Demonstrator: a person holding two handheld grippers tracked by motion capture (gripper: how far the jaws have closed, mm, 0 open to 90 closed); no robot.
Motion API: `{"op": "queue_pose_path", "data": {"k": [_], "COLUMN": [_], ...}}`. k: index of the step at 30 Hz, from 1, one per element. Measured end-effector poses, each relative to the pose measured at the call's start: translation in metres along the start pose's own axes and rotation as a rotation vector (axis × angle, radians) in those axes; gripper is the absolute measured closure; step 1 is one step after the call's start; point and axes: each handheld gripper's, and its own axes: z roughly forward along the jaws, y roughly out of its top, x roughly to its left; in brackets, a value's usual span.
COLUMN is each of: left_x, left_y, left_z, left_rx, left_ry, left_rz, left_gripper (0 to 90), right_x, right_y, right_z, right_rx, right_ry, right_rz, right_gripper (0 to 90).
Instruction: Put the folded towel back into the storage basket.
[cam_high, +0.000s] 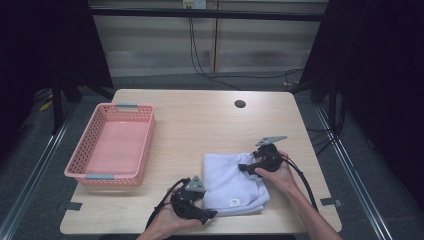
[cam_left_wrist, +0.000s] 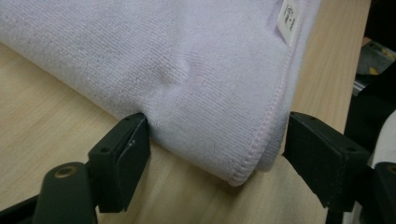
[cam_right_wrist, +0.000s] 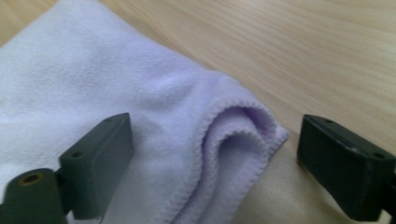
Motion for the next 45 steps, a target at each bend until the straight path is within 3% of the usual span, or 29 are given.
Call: {"op": "queue_pose_path", "data": {"k": [4, 6, 11, 13, 15, 18, 22, 29, 36, 45], "left_x": [0.003, 0.002, -0.001, 0.0, 0.0, 0.001, 0.007, 0.011, 0.017, 0.027], "left_y": [0.001, 0.001, 0.002, 0.002, 0.003, 0.004, 0.005, 0.005, 0.005, 0.015], "left_z": [-0.001, 0.0, 0.0, -0.001, -0.001, -0.001, -0.002, -0.003, -0.011, -0.039], "left_rx": [-0.002, 0.001, 0.025, 0.019, 0.021, 0.025, 0.03, 0.027, -0.009, -0.099], "left_ry": [0.006, 0.014, 0.028, 0.038, 0.041, 0.034, 0.013, -0.018, -0.062, -0.036], "left_rz": [0.004, 0.031, 0.059, 0.043, 0.053, 0.06, 0.027, -0.009, -0.048, -0.057], "left_gripper": [29.8, 32.2, 29.9, 35.7, 39.6, 50.7, 61.2, 66.8, 68.5, 69.2], "right_x": [0.002, 0.004, 0.003, 0.004, 0.004, 0.006, 0.008, 0.012, 0.014, 0.014], "right_y": [0.001, 0.001, 0.001, 0.0, 0.001, 0.0, 0.0, -0.001, 0.006, 0.029], "right_z": [0.002, 0.002, 0.003, 0.002, 0.002, 0.001, 0.0, 0.002, 0.0, -0.006], "right_rx": [0.016, 0.016, 0.012, 0.013, 0.018, 0.014, 0.012, 0.005, 0.004, -0.047], "right_ry": [0.002, 0.011, 0.025, 0.026, 0.026, 0.046, 0.076, 0.131, 0.135, 0.141], "right_rz": [-0.032, -0.051, -0.055, -0.058, -0.061, -0.072, -0.081, -0.056, -0.027, -0.003], "right_gripper": [13.0, 15.2, 16.1, 16.7, 19.0, 27.5, 38.2, 60.5, 66.8, 67.2]}}
